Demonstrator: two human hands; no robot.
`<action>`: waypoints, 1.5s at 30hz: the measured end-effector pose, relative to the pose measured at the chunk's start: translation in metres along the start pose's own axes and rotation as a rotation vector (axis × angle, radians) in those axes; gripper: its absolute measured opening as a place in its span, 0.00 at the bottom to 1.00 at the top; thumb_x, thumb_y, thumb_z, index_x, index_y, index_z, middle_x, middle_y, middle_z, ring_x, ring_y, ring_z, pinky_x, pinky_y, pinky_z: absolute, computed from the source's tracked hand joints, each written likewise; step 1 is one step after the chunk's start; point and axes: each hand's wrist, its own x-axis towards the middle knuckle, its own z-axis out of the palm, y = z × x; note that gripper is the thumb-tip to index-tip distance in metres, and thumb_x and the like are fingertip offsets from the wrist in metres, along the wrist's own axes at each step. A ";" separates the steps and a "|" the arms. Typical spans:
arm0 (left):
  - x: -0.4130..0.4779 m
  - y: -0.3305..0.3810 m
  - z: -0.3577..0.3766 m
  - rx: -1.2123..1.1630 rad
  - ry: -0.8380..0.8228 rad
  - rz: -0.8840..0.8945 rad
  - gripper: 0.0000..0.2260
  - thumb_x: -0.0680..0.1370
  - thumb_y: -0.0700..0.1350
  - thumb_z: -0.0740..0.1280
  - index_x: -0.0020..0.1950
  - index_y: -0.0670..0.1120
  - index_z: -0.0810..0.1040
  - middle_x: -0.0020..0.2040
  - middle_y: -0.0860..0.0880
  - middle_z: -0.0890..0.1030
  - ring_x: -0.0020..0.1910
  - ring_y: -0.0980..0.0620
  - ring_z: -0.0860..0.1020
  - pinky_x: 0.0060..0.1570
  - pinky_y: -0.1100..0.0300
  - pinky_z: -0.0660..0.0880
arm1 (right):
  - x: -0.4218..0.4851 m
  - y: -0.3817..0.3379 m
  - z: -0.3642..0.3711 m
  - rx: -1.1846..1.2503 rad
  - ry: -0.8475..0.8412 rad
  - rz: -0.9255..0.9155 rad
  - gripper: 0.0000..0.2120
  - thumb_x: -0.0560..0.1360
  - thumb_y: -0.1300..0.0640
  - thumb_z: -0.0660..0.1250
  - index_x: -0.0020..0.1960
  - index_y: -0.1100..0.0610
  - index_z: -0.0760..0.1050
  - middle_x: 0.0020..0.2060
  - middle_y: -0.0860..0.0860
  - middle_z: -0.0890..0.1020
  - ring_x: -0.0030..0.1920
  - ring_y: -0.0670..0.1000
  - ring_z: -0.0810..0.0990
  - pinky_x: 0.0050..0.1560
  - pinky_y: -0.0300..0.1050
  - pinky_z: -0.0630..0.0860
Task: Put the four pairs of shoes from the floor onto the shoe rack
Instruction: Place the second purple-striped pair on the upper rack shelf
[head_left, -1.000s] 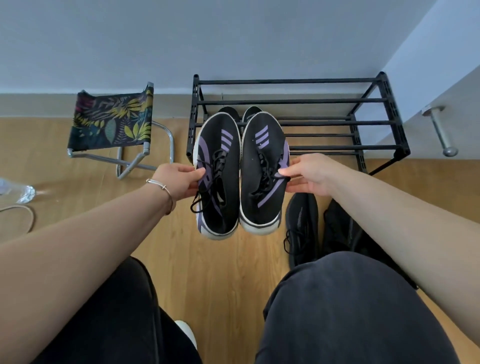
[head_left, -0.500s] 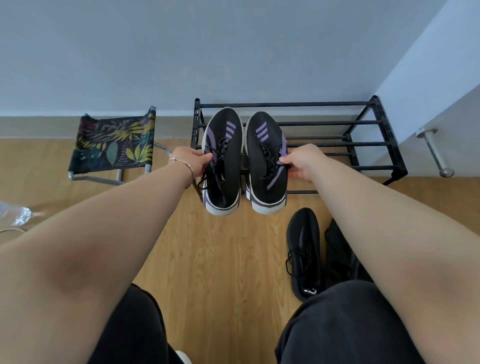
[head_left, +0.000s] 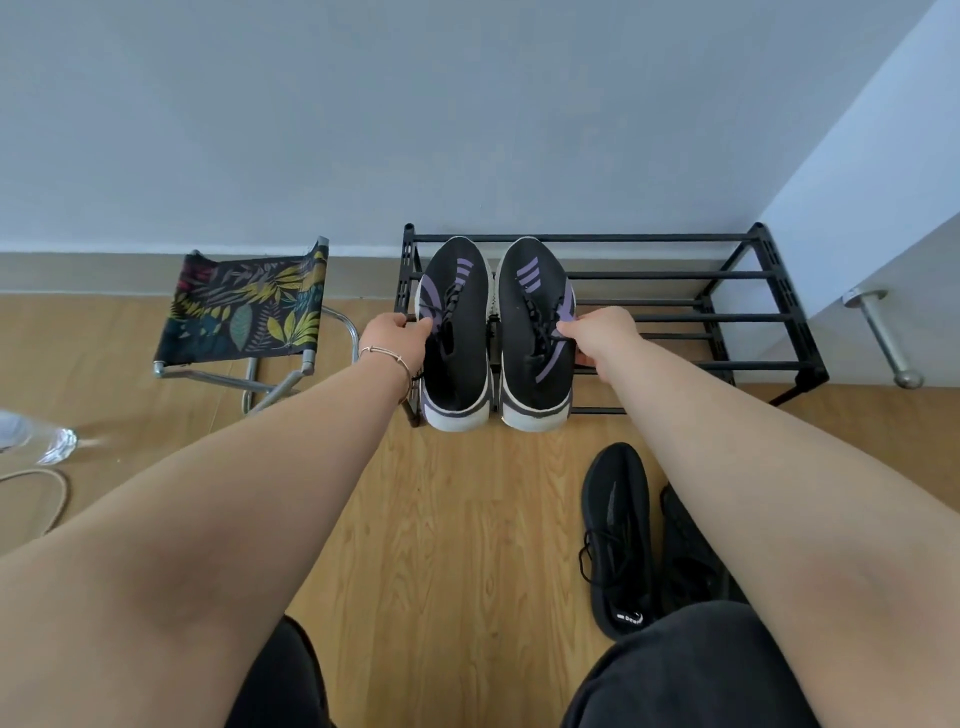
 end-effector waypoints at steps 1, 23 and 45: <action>-0.004 -0.001 0.000 -0.004 -0.006 0.011 0.20 0.80 0.52 0.65 0.70 0.44 0.78 0.55 0.42 0.84 0.47 0.45 0.81 0.48 0.54 0.79 | -0.001 0.001 0.000 -0.001 -0.001 -0.013 0.19 0.75 0.54 0.74 0.62 0.62 0.78 0.55 0.58 0.82 0.54 0.59 0.81 0.58 0.54 0.81; -0.061 -0.057 0.000 0.546 -0.098 0.355 0.50 0.66 0.60 0.79 0.81 0.47 0.58 0.75 0.46 0.69 0.72 0.46 0.70 0.69 0.50 0.72 | -0.084 0.056 -0.014 -0.353 -0.168 -0.628 0.50 0.64 0.47 0.82 0.78 0.51 0.59 0.71 0.49 0.72 0.71 0.50 0.68 0.66 0.43 0.66; -0.004 -0.004 0.000 0.500 -0.082 0.304 0.29 0.72 0.53 0.77 0.69 0.46 0.73 0.63 0.44 0.77 0.60 0.44 0.77 0.59 0.53 0.75 | -0.029 -0.002 0.005 -0.363 -0.149 -0.514 0.39 0.67 0.53 0.80 0.73 0.51 0.66 0.68 0.50 0.78 0.68 0.55 0.75 0.66 0.53 0.73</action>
